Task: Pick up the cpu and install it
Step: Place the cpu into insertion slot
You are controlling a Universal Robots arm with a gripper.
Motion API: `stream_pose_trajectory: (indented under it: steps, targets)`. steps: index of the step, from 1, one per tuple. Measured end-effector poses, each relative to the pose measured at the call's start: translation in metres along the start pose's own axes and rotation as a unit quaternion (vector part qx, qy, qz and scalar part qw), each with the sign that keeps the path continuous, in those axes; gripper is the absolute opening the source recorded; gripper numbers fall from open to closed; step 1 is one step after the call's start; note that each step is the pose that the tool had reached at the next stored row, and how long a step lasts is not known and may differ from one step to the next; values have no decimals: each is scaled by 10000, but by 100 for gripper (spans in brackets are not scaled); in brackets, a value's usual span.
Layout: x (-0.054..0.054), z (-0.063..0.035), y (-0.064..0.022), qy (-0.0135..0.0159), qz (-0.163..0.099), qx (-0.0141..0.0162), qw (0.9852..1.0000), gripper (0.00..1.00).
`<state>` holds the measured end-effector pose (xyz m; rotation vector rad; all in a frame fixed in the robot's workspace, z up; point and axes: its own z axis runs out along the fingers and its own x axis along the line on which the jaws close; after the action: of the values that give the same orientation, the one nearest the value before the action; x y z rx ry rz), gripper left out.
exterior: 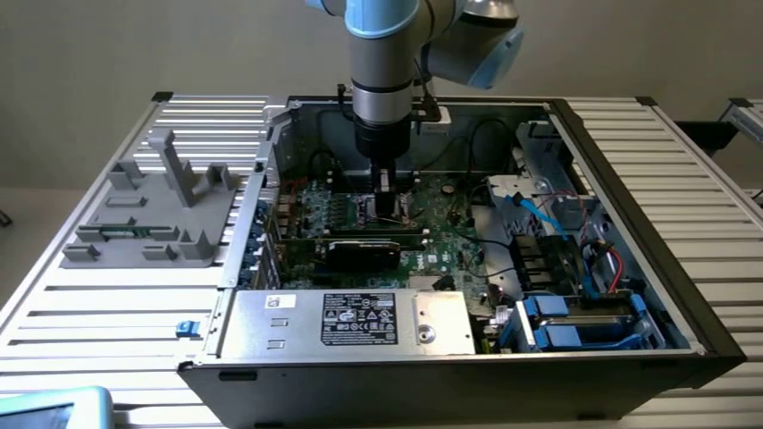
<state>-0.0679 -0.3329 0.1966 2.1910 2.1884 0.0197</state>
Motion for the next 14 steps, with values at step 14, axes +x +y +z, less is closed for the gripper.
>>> stream_pose_trajectory:
  steps: [14]
  targets:
    - [-1,13,2,20,45,-2,10000,56]
